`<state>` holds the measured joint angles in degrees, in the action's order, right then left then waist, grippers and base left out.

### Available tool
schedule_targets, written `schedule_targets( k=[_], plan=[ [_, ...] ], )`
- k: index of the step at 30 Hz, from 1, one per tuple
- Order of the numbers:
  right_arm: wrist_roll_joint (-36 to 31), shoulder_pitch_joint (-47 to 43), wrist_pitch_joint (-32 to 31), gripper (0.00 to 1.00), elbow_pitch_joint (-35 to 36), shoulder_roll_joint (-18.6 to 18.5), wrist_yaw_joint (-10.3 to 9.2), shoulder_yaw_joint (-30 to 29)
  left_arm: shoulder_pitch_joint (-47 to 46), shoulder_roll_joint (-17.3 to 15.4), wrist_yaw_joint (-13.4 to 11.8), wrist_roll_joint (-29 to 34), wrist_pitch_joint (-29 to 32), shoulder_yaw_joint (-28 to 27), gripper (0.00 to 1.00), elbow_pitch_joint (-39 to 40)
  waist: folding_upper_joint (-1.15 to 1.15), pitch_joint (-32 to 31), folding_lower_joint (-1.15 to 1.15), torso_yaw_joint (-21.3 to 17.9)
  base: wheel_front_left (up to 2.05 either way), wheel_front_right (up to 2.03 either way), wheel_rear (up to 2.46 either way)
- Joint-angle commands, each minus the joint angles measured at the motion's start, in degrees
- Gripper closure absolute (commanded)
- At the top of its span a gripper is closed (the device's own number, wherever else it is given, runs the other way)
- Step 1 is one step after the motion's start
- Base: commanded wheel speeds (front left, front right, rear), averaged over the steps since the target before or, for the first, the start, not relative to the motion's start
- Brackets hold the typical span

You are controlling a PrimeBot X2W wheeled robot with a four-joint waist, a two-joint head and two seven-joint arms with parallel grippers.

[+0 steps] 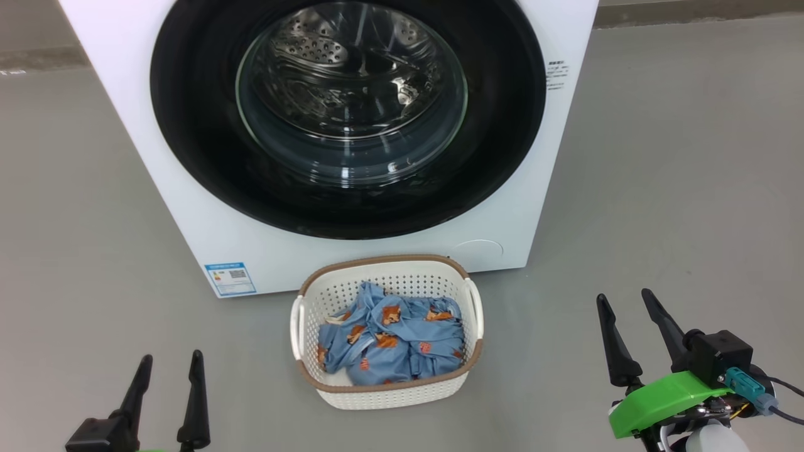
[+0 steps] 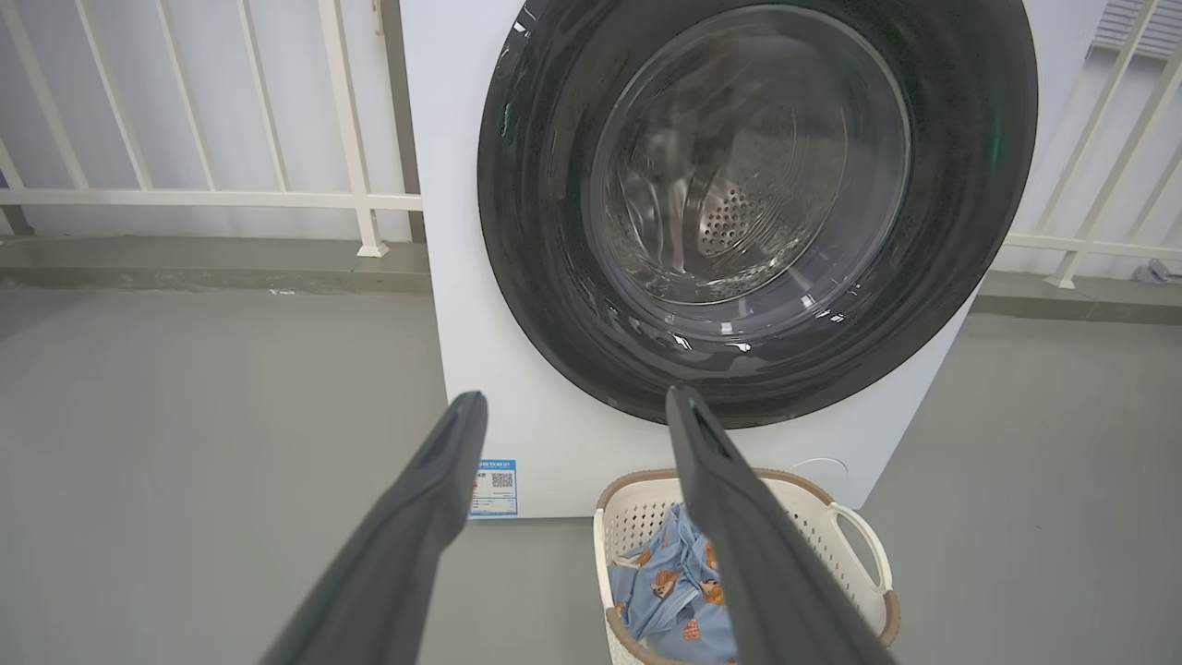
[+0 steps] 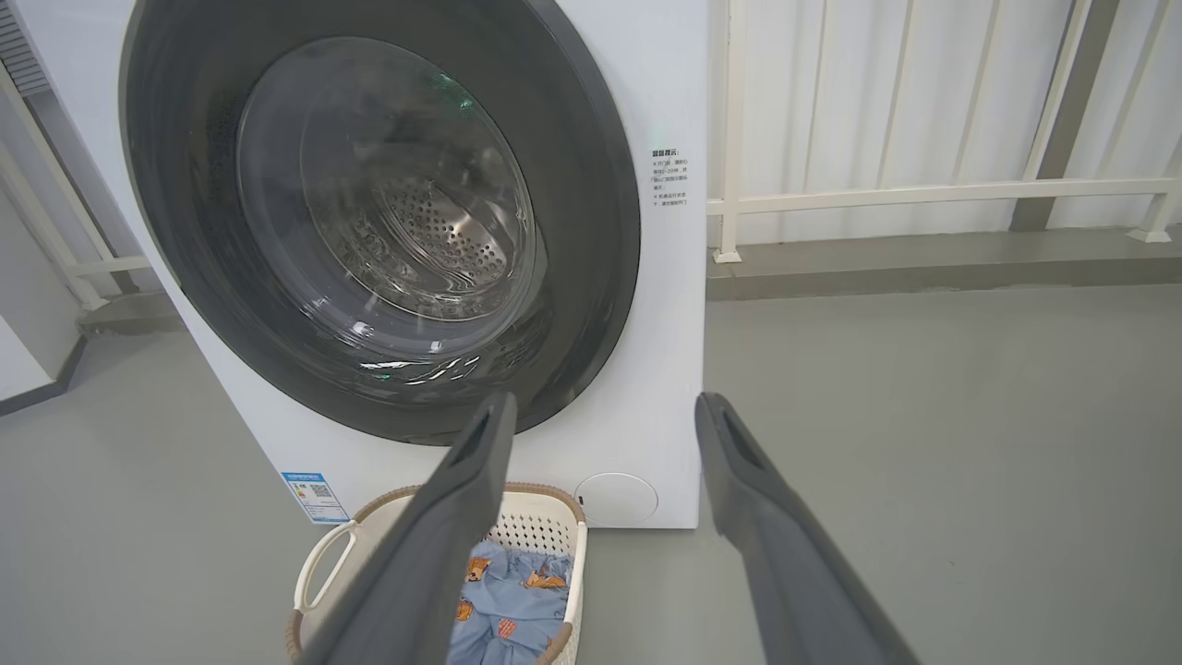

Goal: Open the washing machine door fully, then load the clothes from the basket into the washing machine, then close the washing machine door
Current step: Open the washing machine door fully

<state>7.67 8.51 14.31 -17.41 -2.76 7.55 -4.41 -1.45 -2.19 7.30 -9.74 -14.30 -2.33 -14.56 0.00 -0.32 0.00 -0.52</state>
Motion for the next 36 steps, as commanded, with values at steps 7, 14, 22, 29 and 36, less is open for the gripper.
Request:
schedule_targets(
  k=[7, 14, 22, 29, 36],
  plan=[
    [0.6, 2.0, 0.7, 0.00, 1.1, -0.1, -0.06, 1.4, -2.5, -0.8, 0.2, 0.2, -0.7, -1.8, 0.00, 1.3, 0.00, 0.3, 0.00, 0.0, 1.08, 1.08, -2.15],
    [0.5, 2.0, 0.7, 0.00, 1.0, -0.1, -0.06, 1.2, -2.7, -0.7, 0.1, 0.0, -0.7, -2.8, 0.00, 2.5, 0.00, 0.7, 0.00, -0.3, 1.20, 1.20, -2.40],
    [1.1, 1.9, 0.7, 0.00, 2.2, -0.1, -0.06, 0.8, -2.6, -0.7, 0.1, 0.8, -0.7, -3.0, 0.00, 3.5, 0.00, 1.3, 0.00, -0.3, 0.73, 0.73, -1.46],
    [1.5, 2.1, 0.7, 0.00, 2.6, -0.1, -0.06, 1.0, -2.5, -0.7, 0.2, 1.0, -0.7, -2.0, 0.00, 4.7, 0.00, 1.7, 0.00, -0.1, 0.19, 0.19, -0.38],
    [1.7, 2.2, 0.7, 0.00, 2.5, -0.1, -0.06, 1.1, -2.3, -0.7, 0.2, 0.7, -0.7, -1.8, 0.00, 5.2, 0.00, 1.8, 0.00, 0.1, 0.00, 0.00, 0.00]
  ],
)
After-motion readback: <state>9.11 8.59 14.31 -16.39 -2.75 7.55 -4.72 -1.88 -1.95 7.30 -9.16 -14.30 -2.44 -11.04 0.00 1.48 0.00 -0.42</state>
